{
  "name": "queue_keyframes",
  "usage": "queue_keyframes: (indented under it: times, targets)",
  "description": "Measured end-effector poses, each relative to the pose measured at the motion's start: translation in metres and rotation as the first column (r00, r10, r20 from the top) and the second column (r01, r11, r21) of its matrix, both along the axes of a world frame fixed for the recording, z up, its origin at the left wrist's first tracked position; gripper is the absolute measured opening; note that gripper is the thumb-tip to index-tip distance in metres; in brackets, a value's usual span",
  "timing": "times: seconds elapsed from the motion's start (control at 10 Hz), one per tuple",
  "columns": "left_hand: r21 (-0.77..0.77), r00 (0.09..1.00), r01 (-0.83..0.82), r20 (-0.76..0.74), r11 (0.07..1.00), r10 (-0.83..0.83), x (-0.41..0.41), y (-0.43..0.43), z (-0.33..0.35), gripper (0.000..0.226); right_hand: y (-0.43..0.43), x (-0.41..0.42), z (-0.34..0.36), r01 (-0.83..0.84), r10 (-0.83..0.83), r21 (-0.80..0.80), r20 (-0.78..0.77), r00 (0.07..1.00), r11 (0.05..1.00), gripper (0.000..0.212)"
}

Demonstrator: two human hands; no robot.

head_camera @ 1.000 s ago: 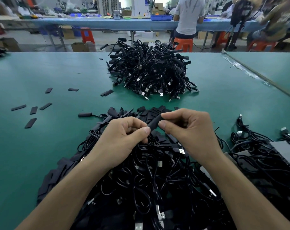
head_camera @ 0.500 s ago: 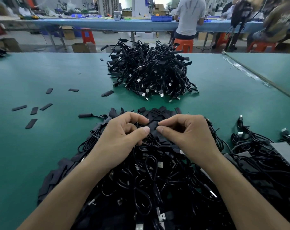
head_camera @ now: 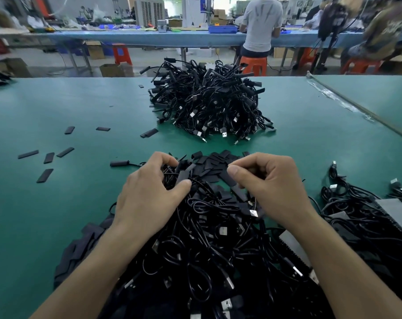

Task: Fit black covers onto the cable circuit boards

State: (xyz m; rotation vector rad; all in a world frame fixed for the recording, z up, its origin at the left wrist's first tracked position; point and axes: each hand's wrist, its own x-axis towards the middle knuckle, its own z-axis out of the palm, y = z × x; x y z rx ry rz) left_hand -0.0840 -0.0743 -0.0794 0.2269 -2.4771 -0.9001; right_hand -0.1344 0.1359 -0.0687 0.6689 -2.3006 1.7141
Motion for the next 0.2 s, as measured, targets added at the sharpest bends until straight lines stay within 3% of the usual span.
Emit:
queue_keyframes:
  times: [0.2]
  targets:
    - [0.007,0.996,0.034,0.087,0.999,-0.034,-0.001,0.006,-0.004,0.008,0.004,0.008,0.028,0.077,-0.089,-0.136,-0.086,0.992,0.988,0.014]
